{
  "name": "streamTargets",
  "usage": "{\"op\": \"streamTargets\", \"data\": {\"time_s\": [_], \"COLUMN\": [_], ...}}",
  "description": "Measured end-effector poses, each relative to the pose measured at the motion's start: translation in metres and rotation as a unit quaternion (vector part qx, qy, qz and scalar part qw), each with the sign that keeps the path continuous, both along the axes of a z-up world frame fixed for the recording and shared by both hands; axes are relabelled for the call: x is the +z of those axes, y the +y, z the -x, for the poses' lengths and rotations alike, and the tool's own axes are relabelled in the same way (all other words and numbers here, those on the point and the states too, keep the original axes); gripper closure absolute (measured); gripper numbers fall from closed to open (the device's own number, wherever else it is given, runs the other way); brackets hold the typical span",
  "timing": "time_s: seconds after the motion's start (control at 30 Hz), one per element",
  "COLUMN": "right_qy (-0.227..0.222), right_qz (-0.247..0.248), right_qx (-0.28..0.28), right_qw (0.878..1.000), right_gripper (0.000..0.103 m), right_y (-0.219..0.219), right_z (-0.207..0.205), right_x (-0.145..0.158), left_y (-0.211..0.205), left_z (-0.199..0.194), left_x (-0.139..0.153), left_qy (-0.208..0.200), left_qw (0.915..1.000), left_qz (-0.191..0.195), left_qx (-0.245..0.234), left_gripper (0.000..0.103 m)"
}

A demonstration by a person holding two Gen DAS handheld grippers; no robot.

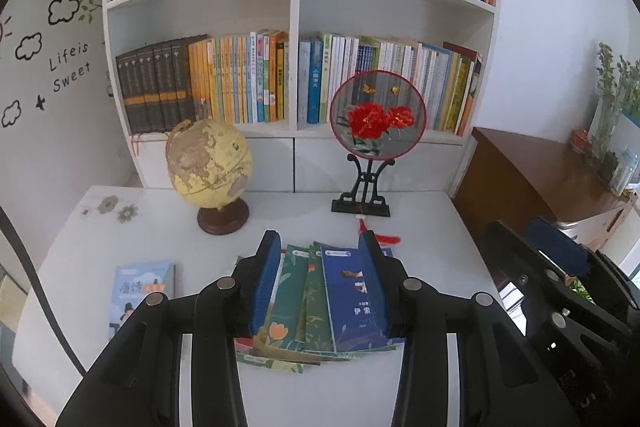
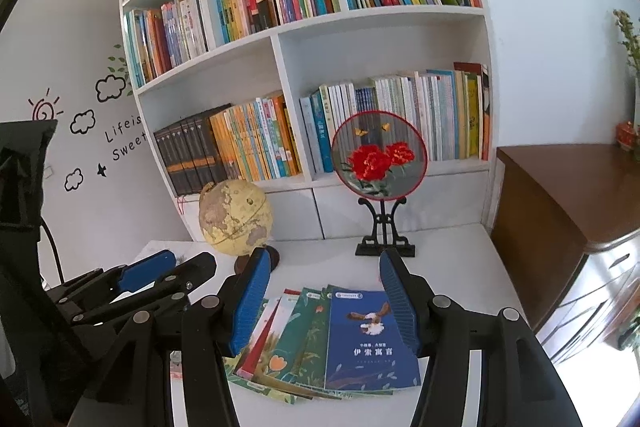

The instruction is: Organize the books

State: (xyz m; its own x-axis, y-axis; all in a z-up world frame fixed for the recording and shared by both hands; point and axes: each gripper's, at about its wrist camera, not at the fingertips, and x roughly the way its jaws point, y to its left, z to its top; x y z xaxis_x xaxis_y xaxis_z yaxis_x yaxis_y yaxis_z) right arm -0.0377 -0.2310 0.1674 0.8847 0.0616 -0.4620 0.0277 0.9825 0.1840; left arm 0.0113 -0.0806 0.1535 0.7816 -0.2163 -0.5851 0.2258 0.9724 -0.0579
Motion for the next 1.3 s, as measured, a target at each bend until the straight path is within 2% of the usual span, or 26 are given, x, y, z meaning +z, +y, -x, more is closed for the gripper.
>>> {"op": "streamTargets", "data": {"time_s": [0.5,0.67,0.83,0.97,1.07,1.13,1.2,1.3], "right_qy": [0.026,0.035,0.074,0.145,0.172,0.194,0.211,0.235], "right_qz": [-0.012,-0.018,-0.033,-0.055,-0.103,-0.116,-0.113,-0.097], "right_qx": [-0.012,-0.008,-0.011,0.004,0.007,0.002,0.001,0.002], "right_qw": [1.0,0.999,0.997,0.988,0.98,0.974,0.971,0.967], "right_gripper": [0.047,0.046,0.044,0.044,0.044,0.044,0.044,0.044], "right_y": [-0.008,-0.013,-0.032,-0.049,-0.065,-0.074,-0.078,-0.081], "right_z": [-0.004,-0.014,-0.039,-0.07,-0.085,-0.095,-0.106,-0.121], "right_x": [-0.019,-0.034,-0.09,-0.163,-0.205,-0.227,-0.244,-0.268], "left_y": [-0.011,-0.014,-0.004,0.002,-0.004,-0.014,-0.026,-0.036], "left_z": [-0.007,-0.02,-0.05,-0.07,-0.076,-0.081,-0.089,-0.098], "left_x": [-0.017,-0.042,-0.112,-0.166,-0.186,-0.203,-0.224,-0.247], "left_qy": [0.02,0.031,0.079,0.14,0.15,0.152,0.169,0.191], "left_qw": [0.9997,0.9991,0.9944,0.9877,0.987,0.9864,0.9826,0.9787], "left_qz": [-0.008,-0.023,-0.069,-0.066,-0.057,-0.06,-0.068,-0.058], "left_qx": [-0.012,-0.014,0.014,0.021,0.009,-0.013,-0.034,-0.048], "left_gripper": [0.065,0.065,0.065,0.065,0.065,0.065,0.065,0.065]}}
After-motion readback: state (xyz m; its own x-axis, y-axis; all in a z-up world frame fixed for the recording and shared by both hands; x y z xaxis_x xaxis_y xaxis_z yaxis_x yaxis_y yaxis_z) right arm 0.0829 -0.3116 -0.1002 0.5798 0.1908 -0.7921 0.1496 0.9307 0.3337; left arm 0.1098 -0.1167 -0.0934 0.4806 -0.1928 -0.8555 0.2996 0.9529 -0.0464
